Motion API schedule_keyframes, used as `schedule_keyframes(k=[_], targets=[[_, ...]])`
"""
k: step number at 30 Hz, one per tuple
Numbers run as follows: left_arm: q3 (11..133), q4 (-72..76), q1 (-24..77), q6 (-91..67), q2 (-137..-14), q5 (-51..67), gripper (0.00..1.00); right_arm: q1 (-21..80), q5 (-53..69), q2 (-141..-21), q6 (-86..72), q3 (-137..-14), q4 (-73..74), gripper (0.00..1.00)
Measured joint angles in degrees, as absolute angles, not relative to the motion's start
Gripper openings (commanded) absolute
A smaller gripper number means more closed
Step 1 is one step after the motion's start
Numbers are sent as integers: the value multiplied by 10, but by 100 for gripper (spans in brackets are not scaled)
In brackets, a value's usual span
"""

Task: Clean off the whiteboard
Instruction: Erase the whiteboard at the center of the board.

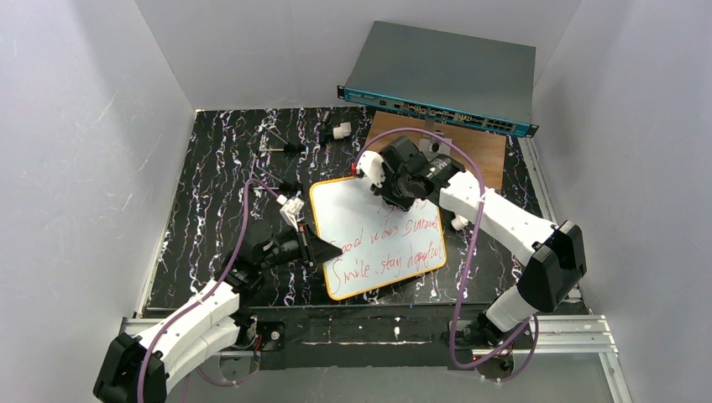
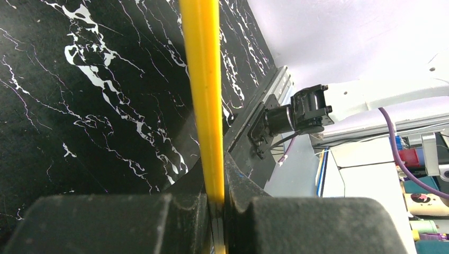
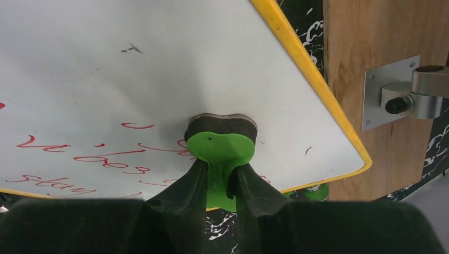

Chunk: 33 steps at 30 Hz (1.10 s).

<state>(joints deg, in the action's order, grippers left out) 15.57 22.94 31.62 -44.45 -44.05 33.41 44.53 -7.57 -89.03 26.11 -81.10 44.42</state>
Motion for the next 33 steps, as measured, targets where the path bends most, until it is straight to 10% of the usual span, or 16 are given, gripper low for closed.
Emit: schedule_keyframes(k=[33], targets=[[158, 240, 316, -452, -458, 338, 0, 432, 17, -870, 264, -778, 443, 1]])
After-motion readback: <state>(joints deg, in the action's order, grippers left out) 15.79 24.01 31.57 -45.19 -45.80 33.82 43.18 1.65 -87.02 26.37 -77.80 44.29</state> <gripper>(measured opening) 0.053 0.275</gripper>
